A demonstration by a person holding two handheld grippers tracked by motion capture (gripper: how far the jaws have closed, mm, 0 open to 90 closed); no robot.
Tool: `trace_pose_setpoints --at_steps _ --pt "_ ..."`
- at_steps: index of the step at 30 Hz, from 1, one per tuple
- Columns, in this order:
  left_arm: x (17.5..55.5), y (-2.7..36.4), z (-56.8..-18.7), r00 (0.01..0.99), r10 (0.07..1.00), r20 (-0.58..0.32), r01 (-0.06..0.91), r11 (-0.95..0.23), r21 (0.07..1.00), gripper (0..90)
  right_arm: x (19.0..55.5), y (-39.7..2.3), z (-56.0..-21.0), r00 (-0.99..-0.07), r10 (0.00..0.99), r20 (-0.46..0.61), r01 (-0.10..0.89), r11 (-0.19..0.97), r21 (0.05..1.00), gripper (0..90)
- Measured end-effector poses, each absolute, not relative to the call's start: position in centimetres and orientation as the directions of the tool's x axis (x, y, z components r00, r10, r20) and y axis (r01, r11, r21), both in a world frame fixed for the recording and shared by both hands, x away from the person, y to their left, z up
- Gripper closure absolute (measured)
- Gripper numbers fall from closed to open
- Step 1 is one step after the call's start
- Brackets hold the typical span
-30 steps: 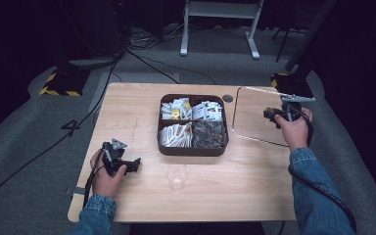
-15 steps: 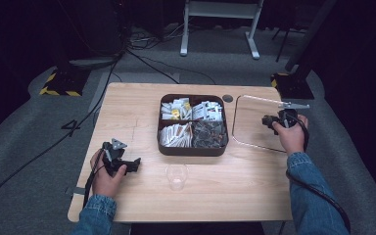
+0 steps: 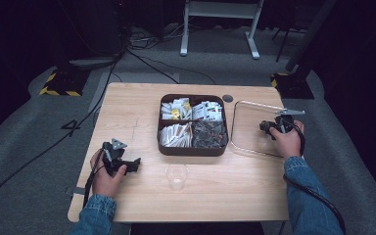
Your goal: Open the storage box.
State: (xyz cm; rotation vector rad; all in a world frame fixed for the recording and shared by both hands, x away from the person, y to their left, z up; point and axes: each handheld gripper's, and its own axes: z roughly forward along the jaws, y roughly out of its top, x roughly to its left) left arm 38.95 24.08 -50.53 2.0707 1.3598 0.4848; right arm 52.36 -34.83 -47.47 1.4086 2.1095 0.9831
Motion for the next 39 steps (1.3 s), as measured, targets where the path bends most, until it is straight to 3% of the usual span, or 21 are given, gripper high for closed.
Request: trace_pose_setpoints --at_steps 25,31,39 --pt "39.0 24.1 -50.5 0.407 0.913 -0.026 0.691 -0.289 0.663 0.1 52.4 -35.1 -48.9 -0.343 0.936 0.081 0.67 0.184 0.719 58.3" --pt "39.0 24.1 -50.5 0.406 0.913 -0.026 0.69 -0.289 0.663 0.1 52.4 -35.1 -48.6 -0.33 0.938 0.105 0.67 0.155 0.726 47.8" --pt "39.0 24.1 -50.5 0.407 0.913 -0.025 0.691 -0.289 0.662 0.1 52.3 -35.4 -47.8 -0.334 0.937 0.101 0.647 0.15 0.747 42.8"
